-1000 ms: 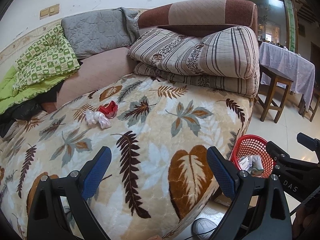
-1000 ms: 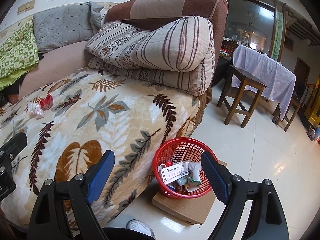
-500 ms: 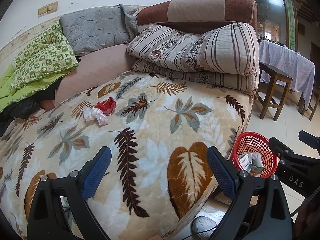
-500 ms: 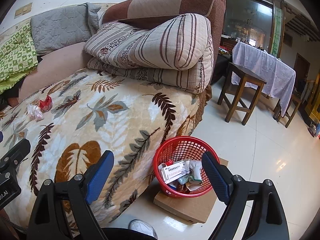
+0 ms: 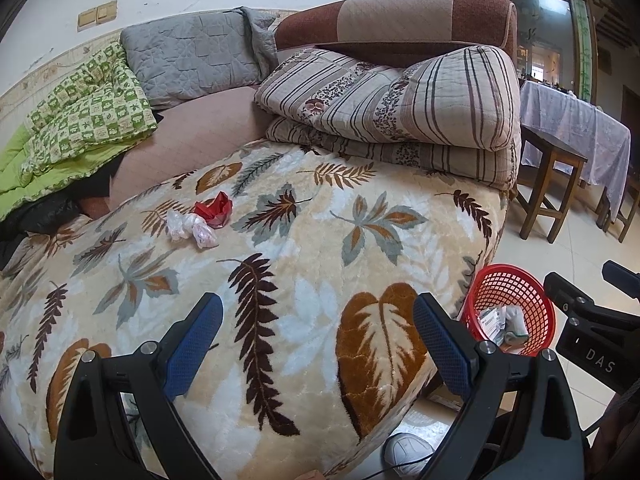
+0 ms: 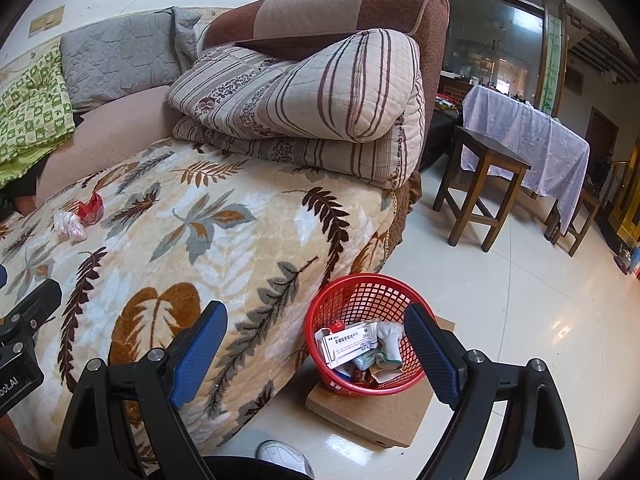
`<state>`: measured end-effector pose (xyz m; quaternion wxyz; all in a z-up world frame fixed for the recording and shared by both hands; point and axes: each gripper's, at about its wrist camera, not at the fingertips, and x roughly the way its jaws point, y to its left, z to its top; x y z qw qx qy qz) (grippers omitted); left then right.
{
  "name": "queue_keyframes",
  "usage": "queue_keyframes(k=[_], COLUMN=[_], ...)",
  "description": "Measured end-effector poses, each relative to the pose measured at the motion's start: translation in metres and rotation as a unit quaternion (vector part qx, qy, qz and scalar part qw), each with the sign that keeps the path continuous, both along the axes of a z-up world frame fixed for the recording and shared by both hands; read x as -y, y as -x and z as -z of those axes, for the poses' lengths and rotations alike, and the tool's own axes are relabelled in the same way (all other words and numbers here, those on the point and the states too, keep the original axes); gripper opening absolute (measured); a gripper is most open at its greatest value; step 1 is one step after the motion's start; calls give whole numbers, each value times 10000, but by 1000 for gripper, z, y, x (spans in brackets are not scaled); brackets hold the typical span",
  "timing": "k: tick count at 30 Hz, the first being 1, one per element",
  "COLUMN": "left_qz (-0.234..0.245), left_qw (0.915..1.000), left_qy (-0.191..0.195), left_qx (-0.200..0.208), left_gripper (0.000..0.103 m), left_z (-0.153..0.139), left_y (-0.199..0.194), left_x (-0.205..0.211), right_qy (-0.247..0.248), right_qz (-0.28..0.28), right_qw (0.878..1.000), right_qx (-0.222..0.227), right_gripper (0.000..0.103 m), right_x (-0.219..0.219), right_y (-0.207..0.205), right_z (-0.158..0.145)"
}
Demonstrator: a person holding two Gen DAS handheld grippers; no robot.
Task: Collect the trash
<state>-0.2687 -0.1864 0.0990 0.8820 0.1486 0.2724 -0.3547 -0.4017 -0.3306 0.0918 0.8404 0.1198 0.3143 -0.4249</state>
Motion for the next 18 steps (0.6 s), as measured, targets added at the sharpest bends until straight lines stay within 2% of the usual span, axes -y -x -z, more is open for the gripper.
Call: queue_keyframes(k=[11,18], left_qz=[-211,-244], left_qw=[9997,9995], left_qy=[26,-99], left_qx=[96,192], left_gripper=[95,95], left_z=[0,2], left_y=[-3,-2], left_x=[1,3], right_qy=[-15,-24], right_qz=[5,24], right_qw=[10000,10000], right_qx=[10,8], right_gripper=[92,93], right_x=[1,1], right_y=[1,1], right_z=[0,1])
